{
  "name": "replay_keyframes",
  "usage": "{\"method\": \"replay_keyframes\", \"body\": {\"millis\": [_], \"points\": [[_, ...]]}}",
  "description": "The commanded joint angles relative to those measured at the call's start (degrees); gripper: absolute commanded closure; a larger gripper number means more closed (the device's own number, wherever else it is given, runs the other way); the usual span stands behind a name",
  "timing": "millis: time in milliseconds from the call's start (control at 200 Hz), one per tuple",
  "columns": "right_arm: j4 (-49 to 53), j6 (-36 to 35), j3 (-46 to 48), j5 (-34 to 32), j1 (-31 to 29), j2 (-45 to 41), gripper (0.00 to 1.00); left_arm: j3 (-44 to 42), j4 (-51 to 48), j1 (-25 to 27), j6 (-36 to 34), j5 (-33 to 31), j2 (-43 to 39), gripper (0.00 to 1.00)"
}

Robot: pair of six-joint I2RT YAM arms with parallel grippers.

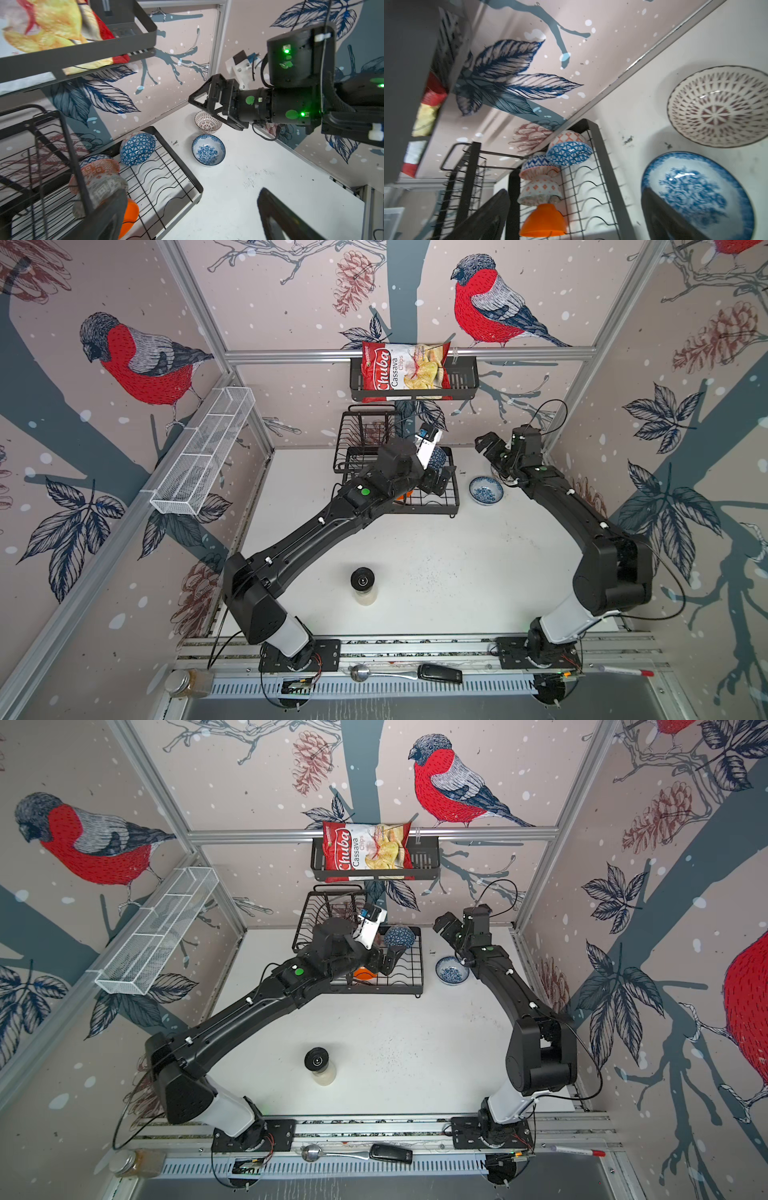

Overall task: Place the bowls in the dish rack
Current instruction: 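Withdraw the right gripper and move it toward the blue floral bowl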

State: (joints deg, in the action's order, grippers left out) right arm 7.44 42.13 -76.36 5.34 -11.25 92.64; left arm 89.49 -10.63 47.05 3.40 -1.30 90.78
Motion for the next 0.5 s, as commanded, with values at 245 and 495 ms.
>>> {"method": "replay_keyframes", "body": {"millis": [245, 495], "points": [[1.7, -11.4, 7.0, -4.5, 1.4, -2.7, 0.0, -4.0, 4.5, 3.6, -1.4, -0.3, 5.2, 0.02], [0.6, -8.6, 11.8, -4.4, 0.9, -2.0, 0.05, -7.9, 7.1, 4.0, 1.1, 2.2, 7.7, 0.03]]}}
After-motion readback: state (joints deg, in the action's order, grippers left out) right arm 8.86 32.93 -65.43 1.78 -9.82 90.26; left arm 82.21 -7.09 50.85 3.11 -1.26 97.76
